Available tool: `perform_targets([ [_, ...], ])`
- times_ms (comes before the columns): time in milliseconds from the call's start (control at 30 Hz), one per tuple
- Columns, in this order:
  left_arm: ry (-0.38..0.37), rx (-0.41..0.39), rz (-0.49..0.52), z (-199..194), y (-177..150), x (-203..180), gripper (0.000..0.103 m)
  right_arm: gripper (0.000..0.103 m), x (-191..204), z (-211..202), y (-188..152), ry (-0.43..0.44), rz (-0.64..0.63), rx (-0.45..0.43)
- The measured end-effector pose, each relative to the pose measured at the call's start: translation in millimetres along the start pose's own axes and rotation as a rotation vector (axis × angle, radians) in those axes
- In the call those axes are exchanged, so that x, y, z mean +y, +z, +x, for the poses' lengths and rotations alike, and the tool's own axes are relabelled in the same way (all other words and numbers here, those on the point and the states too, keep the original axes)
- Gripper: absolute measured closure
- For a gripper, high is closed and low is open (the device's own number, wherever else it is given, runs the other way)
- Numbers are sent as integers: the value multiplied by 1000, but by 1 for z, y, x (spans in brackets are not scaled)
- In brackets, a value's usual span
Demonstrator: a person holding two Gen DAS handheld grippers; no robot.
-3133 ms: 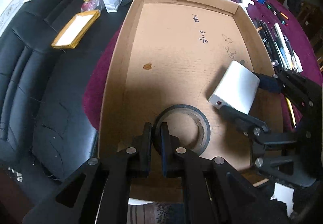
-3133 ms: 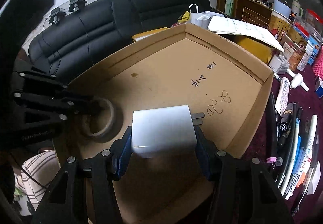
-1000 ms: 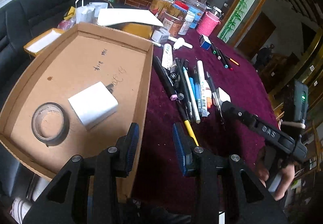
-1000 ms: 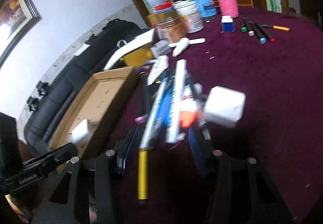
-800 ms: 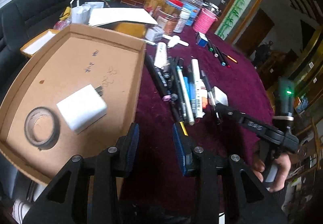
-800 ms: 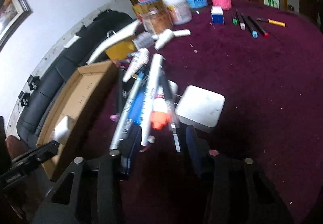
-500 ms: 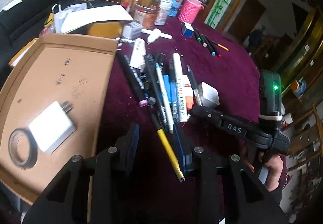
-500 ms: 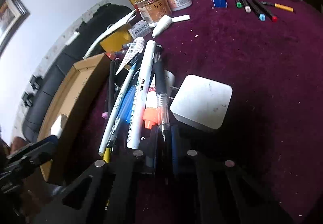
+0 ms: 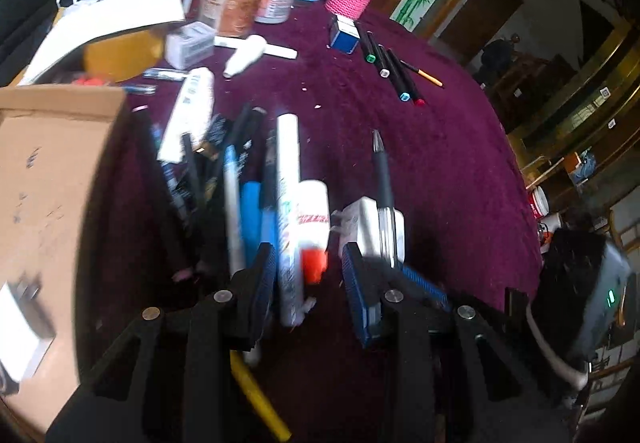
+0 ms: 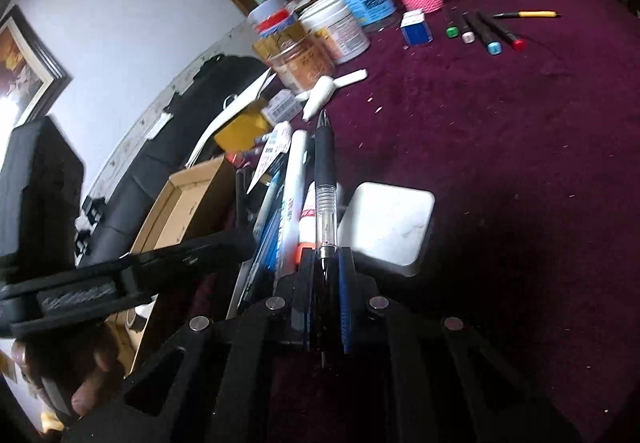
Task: Organize rigid objects
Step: 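Grasp the white paint marker with left tool while right tool grasps black clear-barrel pen, then carry marker and pen into the tray and open both tools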
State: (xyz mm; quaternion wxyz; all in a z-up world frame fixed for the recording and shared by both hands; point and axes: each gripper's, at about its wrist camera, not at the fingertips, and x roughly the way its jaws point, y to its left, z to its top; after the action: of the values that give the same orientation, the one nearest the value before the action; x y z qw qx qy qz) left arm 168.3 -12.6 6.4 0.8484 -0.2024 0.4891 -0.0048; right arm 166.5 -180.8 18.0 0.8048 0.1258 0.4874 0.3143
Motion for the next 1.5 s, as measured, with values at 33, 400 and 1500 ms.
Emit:
perform_targets([
  [33,5,23,-25,7,2,2,71,94,0,0,0,-3,4,0],
  [400,9,41,-100,23,9,9,72,94,1,-6,-2,8,11,-17],
  [1500,-103,-29,-32,-35,-25,14,92,94,4,-5,-2,102,-5,0],
])
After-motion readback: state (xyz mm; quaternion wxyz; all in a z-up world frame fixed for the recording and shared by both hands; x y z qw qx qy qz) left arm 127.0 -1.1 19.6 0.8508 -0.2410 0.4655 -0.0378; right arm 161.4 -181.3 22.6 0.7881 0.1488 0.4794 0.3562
